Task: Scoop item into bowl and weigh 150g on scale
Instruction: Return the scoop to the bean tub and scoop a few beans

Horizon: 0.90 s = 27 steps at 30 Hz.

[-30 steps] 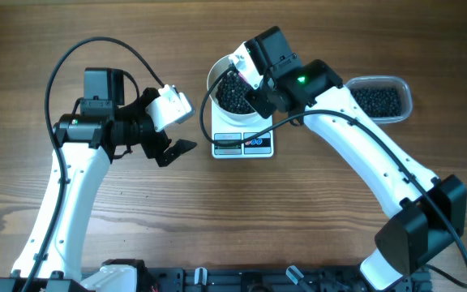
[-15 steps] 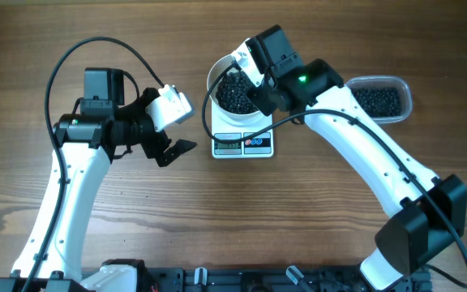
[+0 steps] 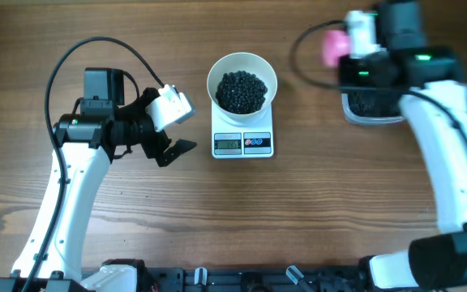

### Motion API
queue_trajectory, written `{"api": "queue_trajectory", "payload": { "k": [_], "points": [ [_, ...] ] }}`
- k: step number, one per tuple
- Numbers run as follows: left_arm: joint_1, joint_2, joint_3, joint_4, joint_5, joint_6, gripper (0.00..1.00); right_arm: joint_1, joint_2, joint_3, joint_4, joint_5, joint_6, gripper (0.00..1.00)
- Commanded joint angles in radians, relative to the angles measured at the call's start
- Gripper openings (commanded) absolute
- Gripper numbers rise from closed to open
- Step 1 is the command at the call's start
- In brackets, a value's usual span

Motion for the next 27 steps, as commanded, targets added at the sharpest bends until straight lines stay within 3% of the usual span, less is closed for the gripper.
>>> {"api": "queue_trajectory", "payload": {
  "k": [1,7,27],
  "points": [
    [0.005,0.006,-0.002,-0.001,0.004,0.021,1.0,-0.134,-0.033,0.025,-0.093,-0.053,0.022,0.04],
    [0.005,0.006,-0.002,-0.001,0.004,0.021,1.0,-0.266,0.005,0.021,-0.175,-0.055,-0.032,0.04],
    [0.005,0.006,-0.002,-0.001,0.004,0.021,1.0,-0.266,0.27,0.007,-0.189,0.041,-0.089,0.04]
  ]
}}
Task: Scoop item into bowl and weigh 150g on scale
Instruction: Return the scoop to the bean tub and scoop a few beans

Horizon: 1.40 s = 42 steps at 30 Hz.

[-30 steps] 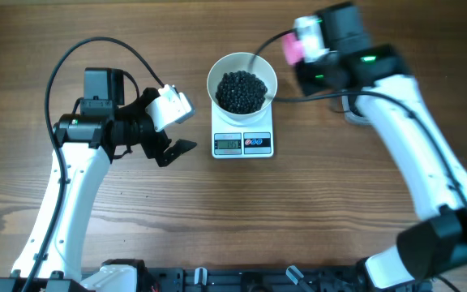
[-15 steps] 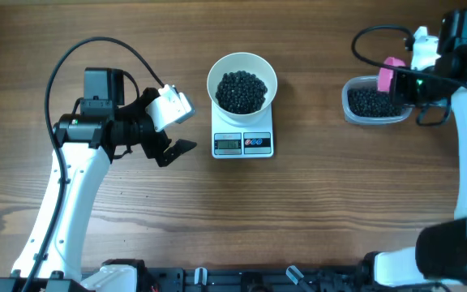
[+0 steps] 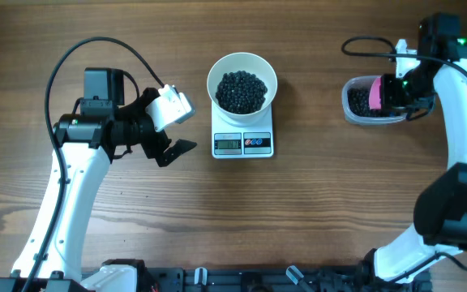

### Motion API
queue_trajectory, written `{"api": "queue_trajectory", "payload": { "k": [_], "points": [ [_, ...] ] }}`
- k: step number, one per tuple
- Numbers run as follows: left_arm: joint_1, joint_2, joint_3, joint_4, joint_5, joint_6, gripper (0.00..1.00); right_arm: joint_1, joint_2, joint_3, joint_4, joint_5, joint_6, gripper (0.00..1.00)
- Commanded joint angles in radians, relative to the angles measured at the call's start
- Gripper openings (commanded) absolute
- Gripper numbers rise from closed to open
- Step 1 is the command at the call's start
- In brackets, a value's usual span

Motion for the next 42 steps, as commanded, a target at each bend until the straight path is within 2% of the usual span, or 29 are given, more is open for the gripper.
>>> {"api": "queue_trajectory", "payload": {
  "k": [1,23,27,36,42],
  "points": [
    [0.005,0.006,-0.002,-0.001,0.005,0.021,1.0,0.003,0.045,0.001,-0.003,0.034,-0.01,0.04],
    [0.005,0.006,-0.002,-0.001,0.005,0.021,1.0,0.088,0.093,0.001,0.021,-0.062,-0.011,0.04],
    [0.005,0.006,-0.002,-0.001,0.005,0.02,1.0,0.084,0.093,0.001,0.005,-0.145,-0.036,0.04],
    [0.005,0.006,-0.002,-0.001,0.005,0.021,1.0,-0.061,0.09,0.014,-0.055,-0.154,-0.056,0.04],
    [0.005,0.006,-0.002,-0.001,0.005,0.02,1.0,-0.155,0.059,0.047,-0.061,-0.291,-0.127,0.04]
  ]
}}
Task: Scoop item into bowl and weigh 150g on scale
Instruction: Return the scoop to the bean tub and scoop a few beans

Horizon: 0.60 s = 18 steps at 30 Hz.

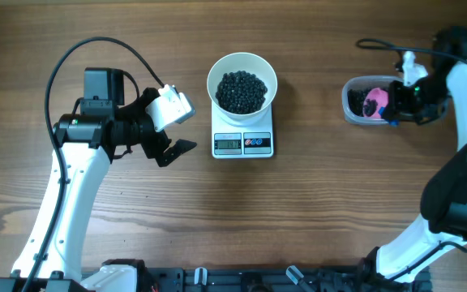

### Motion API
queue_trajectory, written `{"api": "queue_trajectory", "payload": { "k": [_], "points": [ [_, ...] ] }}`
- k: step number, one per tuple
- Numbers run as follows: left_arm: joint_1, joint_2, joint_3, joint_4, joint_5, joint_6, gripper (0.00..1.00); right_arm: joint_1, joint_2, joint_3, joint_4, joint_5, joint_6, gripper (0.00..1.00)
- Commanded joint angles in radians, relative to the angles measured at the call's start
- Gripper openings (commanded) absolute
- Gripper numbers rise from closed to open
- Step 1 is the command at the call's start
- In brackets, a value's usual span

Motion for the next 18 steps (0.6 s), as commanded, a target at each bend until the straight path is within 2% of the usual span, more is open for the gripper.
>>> {"api": "queue_trajectory", "payload": {
  "k": [1,12,18],
  "points": [
    [0.005,0.006,-0.002,-0.001,0.005,0.021,1.0,-0.043,-0.024,0.05,0.003,-0.16,-0.076,0.04],
    [0.005,0.006,-0.002,-0.001,0.005,0.021,1.0,-0.068,-0.157,0.069,0.002,-0.601,-0.14,0.04],
    [0.005,0.006,-0.002,-0.001,0.005,0.021,1.0,0.045,-0.159,0.069,0.026,-0.62,-0.11,0.04]
  ]
}}
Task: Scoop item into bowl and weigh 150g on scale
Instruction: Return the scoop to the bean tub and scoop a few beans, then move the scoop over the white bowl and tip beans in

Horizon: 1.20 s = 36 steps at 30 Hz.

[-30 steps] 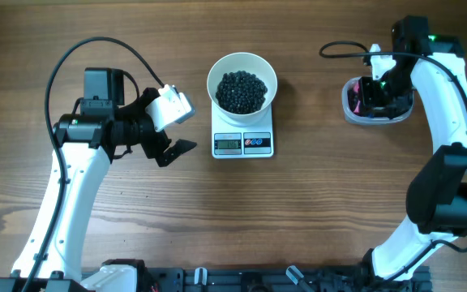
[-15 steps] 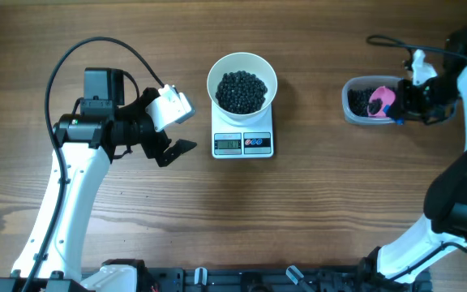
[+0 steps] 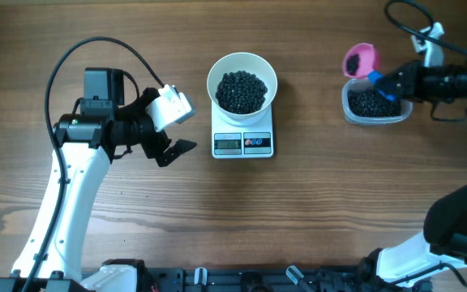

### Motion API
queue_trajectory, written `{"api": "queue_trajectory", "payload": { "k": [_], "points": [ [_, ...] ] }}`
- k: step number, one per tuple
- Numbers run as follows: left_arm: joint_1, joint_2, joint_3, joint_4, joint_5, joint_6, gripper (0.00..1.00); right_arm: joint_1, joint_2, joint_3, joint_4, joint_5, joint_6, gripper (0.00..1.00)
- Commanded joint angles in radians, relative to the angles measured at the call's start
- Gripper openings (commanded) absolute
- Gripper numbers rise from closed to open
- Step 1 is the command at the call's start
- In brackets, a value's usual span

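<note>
A white bowl [image 3: 242, 71] heaped with small dark beans stands on the white digital scale [image 3: 243, 143] at the table's middle. To the right is a clear container [image 3: 373, 105] of the same beans. The pink scoop [image 3: 360, 59] hovers at that container's far left rim, its pink inside showing. My right gripper [image 3: 397, 82] is shut on the scoop's blue handle [image 3: 382, 81]. To the left of the scale, my left gripper [image 3: 177, 154] is open with nothing between its fingers. The scale's reading is too small to make out.
The right arm's black cable [image 3: 412, 28] loops over the table's far right corner. The left arm [image 3: 71, 195] stretches along the left side of the wooden table [image 3: 298, 219].
The pink scoop was down among the beans in the clear container. Now it sits at the container's far left rim, and the right wrist has shifted right. The left arm has not moved.
My right gripper first held the pink scoop left of the container, toward the back. Then the scoop sat inside the container, and stayed there among the beans. Now it is at the far left rim. Bowl, scale and left arm stayed put throughout.
</note>
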Motion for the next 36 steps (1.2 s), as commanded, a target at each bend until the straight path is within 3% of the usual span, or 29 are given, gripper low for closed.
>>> {"api": "queue_trajectory", "payload": {
  "k": [1,7,19,36],
  "points": [
    [0.005,0.006,-0.002,-0.001,0.004,0.021,1.0,0.113,-0.019,0.024,0.042,-0.057,0.032,0.04],
    [0.005,0.006,-0.002,-0.001,0.004,0.021,1.0,0.304,-0.019,0.024,0.15,0.063,0.131,0.04],
    [0.005,0.006,-0.002,-0.001,0.004,0.021,1.0,0.597,-0.019,0.024,0.233,0.335,0.159,0.04],
    [0.005,0.006,-0.002,-0.001,0.004,0.021,1.0,0.768,-0.019,0.024,0.296,0.643,0.121,0.04]
  ]
}}
